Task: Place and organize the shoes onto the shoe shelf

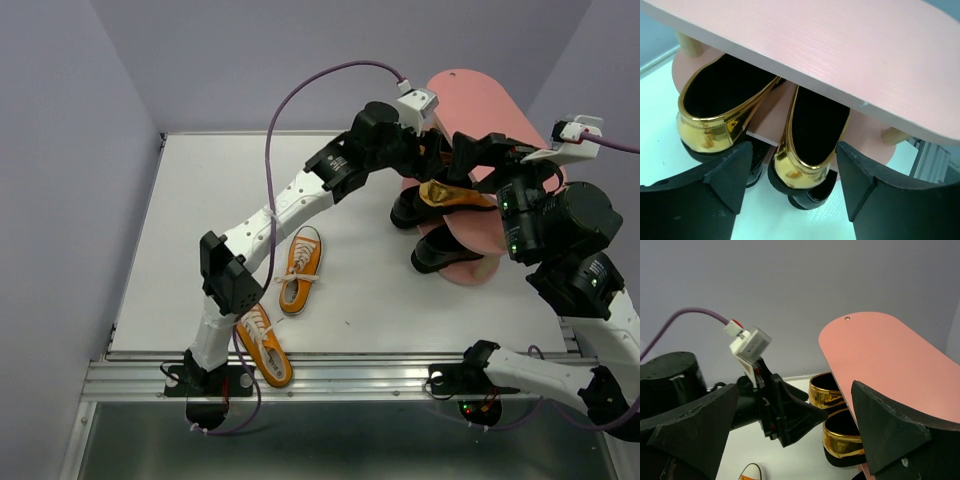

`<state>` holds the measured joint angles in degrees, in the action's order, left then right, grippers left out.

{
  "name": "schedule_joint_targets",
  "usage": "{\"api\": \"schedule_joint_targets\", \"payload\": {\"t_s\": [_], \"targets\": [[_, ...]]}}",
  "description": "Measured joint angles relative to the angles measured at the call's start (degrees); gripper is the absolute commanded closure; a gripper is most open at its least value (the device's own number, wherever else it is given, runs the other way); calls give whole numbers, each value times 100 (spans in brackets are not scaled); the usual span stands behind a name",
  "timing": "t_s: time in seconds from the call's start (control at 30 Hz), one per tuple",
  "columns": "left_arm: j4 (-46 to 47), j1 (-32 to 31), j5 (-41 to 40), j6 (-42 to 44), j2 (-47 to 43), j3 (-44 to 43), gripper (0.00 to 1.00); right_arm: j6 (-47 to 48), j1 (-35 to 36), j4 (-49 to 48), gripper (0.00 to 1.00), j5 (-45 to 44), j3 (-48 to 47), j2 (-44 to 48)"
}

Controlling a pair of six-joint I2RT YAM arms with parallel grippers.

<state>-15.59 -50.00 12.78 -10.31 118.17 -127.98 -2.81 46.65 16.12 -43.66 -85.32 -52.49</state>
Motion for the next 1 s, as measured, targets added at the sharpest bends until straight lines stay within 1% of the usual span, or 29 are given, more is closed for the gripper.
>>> {"api": "schedule_joint_targets", "payload": {"t_s": [0.17, 0.23, 0.37, 0.43, 0.47, 0.57, 0.7, 0.77, 0.87, 1.0], "targets": [[-240, -2, -221, 37, -780, 439, 20, -44, 0, 101, 0, 111, -13, -76], [-352, -2, -411, 20, -1274, 890, 20, -66, 0, 175, 0, 177, -31, -127], [-625, -2, -1088, -251, -2544, 2293, 21, -114, 0, 341, 0, 352, -120, -297], [-765, -2, -1576, -501, -3143, 3047, 23, -144, 0, 422, 0, 457, -122, -369], [-909, 22, -1904, -767, -3552, 3552, 23, -151, 0, 452, 0, 496, -122, -398], [-1499, 149, -2673, -1528, -4411, 4588, 24, -201, 0, 533, 0, 704, -122, -490], [-2205, 514, -3340, -2610, -5224, 5608, 26, -310, 0, 614, 0, 1016, -151, -610], [-2529, 647, -3495, -3053, -5543, 6116, 27, -393, 0, 649, 0, 1270, -186, -726], [-2719, 658, -3469, -3604, -5678, 6664, 28, -531, 0, 750, 0, 1685, -249, -997], [-3036, 658, -3434, -4210, -5707, 7058, 28, -809, 0, 988, 0, 2424, -260, -1478]]}}
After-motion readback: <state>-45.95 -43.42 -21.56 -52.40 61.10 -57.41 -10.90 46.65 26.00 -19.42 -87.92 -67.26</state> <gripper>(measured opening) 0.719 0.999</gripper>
